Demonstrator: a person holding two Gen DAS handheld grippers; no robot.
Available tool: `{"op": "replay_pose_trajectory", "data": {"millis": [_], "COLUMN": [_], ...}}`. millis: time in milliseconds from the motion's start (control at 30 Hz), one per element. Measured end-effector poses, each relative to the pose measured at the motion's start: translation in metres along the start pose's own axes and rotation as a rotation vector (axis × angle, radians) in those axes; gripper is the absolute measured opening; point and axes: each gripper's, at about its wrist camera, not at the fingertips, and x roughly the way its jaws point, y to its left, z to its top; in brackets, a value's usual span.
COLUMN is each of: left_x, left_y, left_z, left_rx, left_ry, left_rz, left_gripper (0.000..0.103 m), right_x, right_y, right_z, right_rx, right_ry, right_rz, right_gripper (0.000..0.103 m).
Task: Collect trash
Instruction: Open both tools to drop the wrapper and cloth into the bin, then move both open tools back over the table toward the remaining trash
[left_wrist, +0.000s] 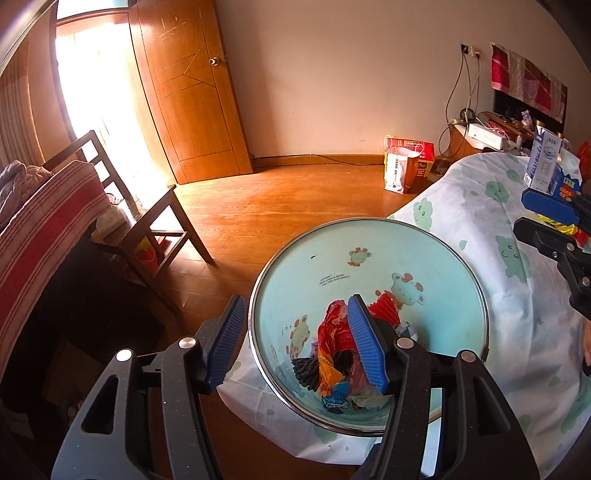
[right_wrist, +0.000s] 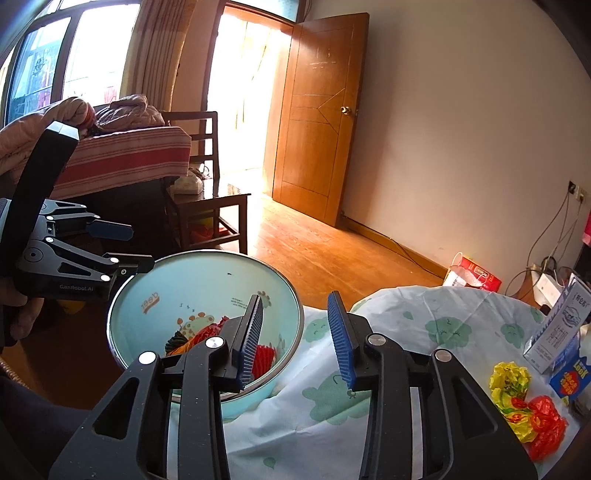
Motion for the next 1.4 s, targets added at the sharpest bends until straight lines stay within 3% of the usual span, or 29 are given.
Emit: {"op": "replay_pose_trajectory", "data": {"millis": [700,833,1033,1200,1400], "left_x": [0.001,0.000,0.002,0.006,0.013], "left_y": [-0.001,-0.001,-0.002,-0.012,-0.043], "left_z": [-0.001,-0.002,-0.003,0.001,0.020], "left_rx": [0.005,0.001,0.002,0.015,0.044], "left_ry": [0.005,-0.005,0.005,0.010,-0.015], "left_rz": [0.005,0.011,0.007,-0.014,-0.061], "left_gripper": [0.061,0.074,0.074,0.076,0.084], "right_x": [-0.001,0.000,-0.002,-0.010,-0.040], "right_y": [-0.004,-0.004,-0.004,-0.015,-0.067], "right_z": [0.000,0.000,0.000,0.000,-0.014], "right_rx": [0.003,0.005,0.007,0.068,0.195], "right_ry": [-0.009,-0.008,-0.017,-0.030,-0.006], "right_rz": [-0.012,-0.012,-0.033,-0.125,-0.362], "right_gripper": [0.040,0.041,0.045,0.053,0.056]}}
